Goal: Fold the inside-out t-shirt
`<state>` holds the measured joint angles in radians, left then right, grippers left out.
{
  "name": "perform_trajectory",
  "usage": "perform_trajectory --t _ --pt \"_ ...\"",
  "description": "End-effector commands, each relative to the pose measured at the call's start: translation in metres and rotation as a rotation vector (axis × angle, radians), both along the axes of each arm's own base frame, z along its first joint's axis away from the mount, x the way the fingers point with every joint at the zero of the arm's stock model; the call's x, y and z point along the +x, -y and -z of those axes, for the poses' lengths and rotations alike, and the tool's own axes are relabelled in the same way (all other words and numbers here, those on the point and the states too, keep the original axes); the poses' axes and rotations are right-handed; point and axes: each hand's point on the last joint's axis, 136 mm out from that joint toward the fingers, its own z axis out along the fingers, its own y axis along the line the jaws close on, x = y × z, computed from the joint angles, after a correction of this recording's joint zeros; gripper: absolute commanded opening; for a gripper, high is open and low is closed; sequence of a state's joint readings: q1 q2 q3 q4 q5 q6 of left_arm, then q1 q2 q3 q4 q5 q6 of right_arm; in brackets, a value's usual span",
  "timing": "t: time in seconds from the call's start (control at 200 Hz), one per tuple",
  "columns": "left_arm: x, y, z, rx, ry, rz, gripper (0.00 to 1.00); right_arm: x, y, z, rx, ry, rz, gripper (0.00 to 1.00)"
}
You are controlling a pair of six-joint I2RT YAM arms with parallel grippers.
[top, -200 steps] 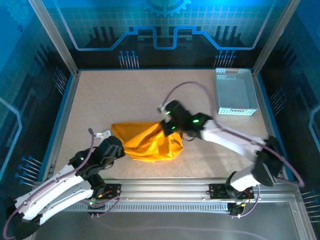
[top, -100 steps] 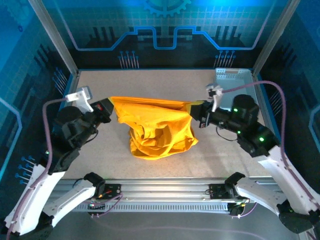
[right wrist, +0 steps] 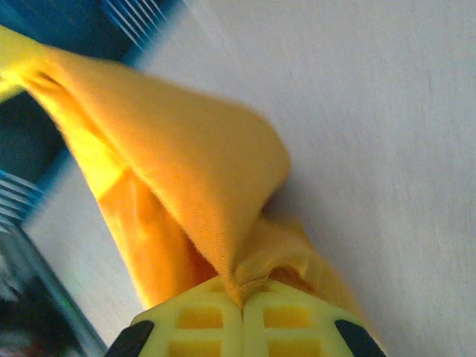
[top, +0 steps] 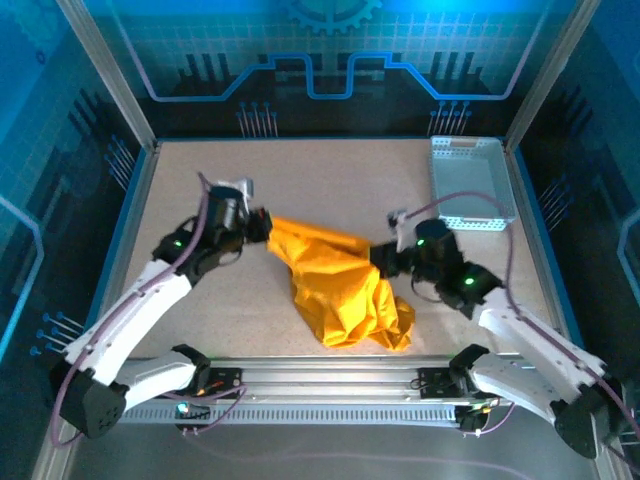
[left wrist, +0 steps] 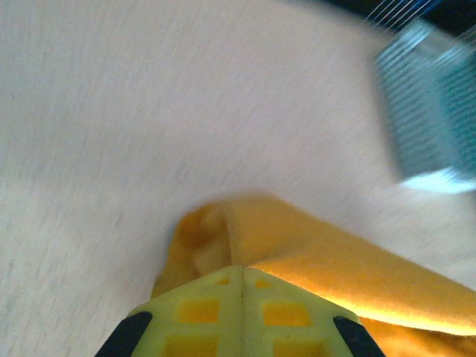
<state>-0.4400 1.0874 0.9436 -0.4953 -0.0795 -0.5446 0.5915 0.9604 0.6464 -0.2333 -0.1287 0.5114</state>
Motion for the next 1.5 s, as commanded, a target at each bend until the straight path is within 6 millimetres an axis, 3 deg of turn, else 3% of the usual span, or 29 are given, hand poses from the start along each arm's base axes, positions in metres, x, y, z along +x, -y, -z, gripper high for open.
perform_trajectory --t 0.0,0.07,0.14,0.25,0.32,0.415,0.645,0.83,1.181,1.361,1.406,1.496 --pt "-0.026 -0.005 0.047 -0.057 -0.123 -0.03 0.0 -0.002 0.001 0.032 -0.018 -0.046 0.072 0.07" --pt "-0.04 -0.003 0.077 -0.079 -0.183 -0.017 0.0 -0.005 0.011 0.054 -0.102 -0.1 0.109 0.22" --pt "-0.049 0.006 0.092 -0.134 -0.206 0.019 0.0 -0.005 0.013 0.051 -0.162 -0.087 0.095 0.31" --pt "-0.054 0.013 0.098 -0.204 -0.206 0.037 0.0 -0.002 0.004 0.013 -0.265 0.036 0.047 0.4" --pt "-0.054 0.016 0.092 -0.224 -0.181 0.048 0.0 -0.006 -0.016 -0.013 -0.278 0.1 -0.034 0.39" --pt "-0.052 0.016 0.083 -0.223 -0.158 0.051 0.0 -0.017 -0.049 -0.023 -0.29 0.132 -0.154 0.41" --pt "-0.05 0.013 0.079 -0.191 -0.138 0.061 0.0 0.003 -0.082 0.02 -0.496 0.138 -0.28 0.59" --pt "-0.049 0.01 0.079 -0.178 -0.13 0.048 0.0 -0.004 -0.126 0.046 -0.444 0.06 -0.45 0.63" --pt "-0.044 0.009 0.08 -0.151 -0.132 0.044 0.0 0.002 -0.139 0.08 -0.489 0.001 -0.478 0.52" --pt "-0.042 0.007 0.08 -0.127 -0.13 0.041 0.0 0.019 -0.131 0.069 -0.495 0.017 -0.386 0.05" --pt "-0.041 0.005 0.081 -0.117 -0.128 0.038 0.0 0.026 -0.126 0.06 -0.475 0.032 -0.351 0.0" --pt "-0.04 0.003 0.081 -0.098 -0.123 0.038 0.0 0.036 -0.115 0.042 -0.415 0.041 -0.291 0.0"
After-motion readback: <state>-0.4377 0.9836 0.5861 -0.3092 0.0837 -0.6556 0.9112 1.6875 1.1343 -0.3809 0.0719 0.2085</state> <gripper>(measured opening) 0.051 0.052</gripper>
